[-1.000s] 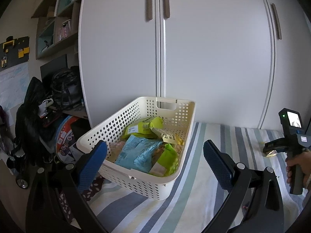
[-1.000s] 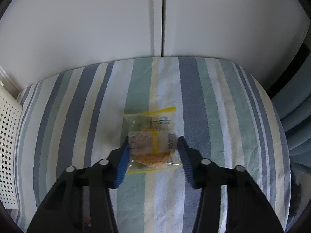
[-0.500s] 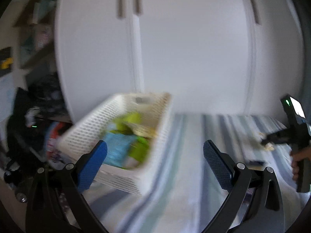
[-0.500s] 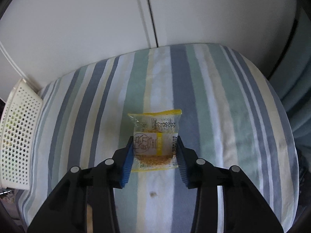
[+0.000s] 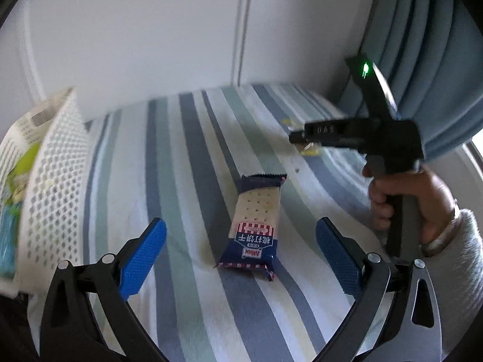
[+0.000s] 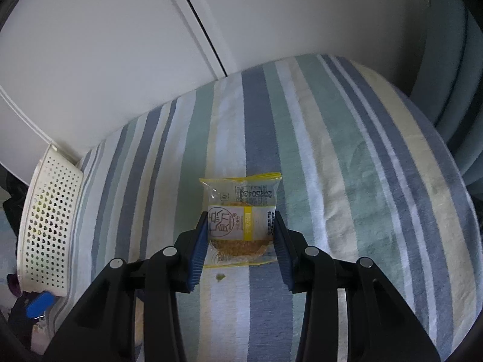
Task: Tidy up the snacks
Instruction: 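Grasp the clear cookie bag with the right tool while left grasps the cracker pack, then carry the blue cracker pack into the basket with the left tool and release it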
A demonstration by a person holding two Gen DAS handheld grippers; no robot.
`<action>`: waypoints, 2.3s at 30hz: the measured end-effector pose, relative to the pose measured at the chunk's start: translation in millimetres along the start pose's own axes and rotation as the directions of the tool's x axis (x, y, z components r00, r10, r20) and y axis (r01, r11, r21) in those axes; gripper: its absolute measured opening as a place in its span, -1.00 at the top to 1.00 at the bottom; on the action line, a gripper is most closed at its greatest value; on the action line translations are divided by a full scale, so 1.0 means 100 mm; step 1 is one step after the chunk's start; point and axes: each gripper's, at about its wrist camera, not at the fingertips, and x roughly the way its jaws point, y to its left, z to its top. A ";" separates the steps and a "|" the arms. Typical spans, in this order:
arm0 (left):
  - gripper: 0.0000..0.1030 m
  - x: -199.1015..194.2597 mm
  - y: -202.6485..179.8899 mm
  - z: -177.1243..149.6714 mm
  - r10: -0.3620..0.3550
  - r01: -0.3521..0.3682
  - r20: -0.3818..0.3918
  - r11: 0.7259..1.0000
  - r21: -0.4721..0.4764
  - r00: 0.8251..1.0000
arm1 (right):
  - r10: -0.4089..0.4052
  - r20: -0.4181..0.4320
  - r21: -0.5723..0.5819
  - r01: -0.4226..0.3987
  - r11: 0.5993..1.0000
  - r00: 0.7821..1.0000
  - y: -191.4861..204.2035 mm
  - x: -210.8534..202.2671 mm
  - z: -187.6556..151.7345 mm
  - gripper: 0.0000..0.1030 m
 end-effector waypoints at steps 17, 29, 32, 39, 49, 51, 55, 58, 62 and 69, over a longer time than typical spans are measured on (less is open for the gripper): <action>-0.22 0.81 -0.16 0.11 -0.014 0.030 -0.263 0.998 0.057 0.965 | 0.044 -0.013 0.019 -0.043 0.999 0.999 -0.08 0.12 0.07 0.21; 0.13 0.62 -0.13 0.01 -0.041 0.037 -0.199 0.999 -0.026 0.979 | 0.054 -0.011 0.027 -0.054 0.998 0.998 -0.09 0.10 0.07 0.21; 0.13 0.51 -0.12 -0.01 -0.039 0.033 -0.169 0.999 -0.038 0.985 | 0.062 -0.010 0.029 -0.061 0.998 0.998 -0.10 0.09 0.07 0.21; 0.13 0.20 -0.09 0.01 -0.001 -0.003 -0.087 0.999 -0.048 0.996 | 0.078 0.005 0.036 -0.078 0.996 0.997 -0.11 0.06 0.05 0.21; 0.13 -0.28 0.16 0.12 0.068 -0.066 0.017 0.994 -0.092 0.998 | 0.081 0.019 0.038 -0.081 0.996 0.997 -0.11 0.03 0.04 0.21; 0.13 -0.37 0.23 0.13 0.080 -0.076 0.033 0.991 -0.110 0.996 | 0.081 0.020 0.037 -0.082 0.996 0.997 -0.11 0.02 0.04 0.21; 0.14 -0.60 0.40 0.14 0.115 -0.103 0.075 0.983 -0.149 0.991 | 0.081 0.020 0.037 -0.081 0.996 0.997 -0.10 0.02 0.04 0.21; 0.29 -0.78 0.56 0.16 0.143 -0.121 0.110 0.976 -0.181 0.984 | 0.080 0.020 0.037 -0.081 0.996 0.997 -0.11 0.03 0.04 0.21; 0.30 -0.94 0.79 0.20 0.170 -0.134 0.140 0.963 -0.234 0.975 | 0.078 0.019 0.038 -0.079 0.996 0.997 -0.10 0.02 0.04 0.21; 0.24 -0.90 0.70 0.08 0.109 -0.086 0.095 0.972 -0.218 0.990 | 0.075 0.015 0.037 -0.076 0.996 0.997 -0.10 0.04 0.05 0.21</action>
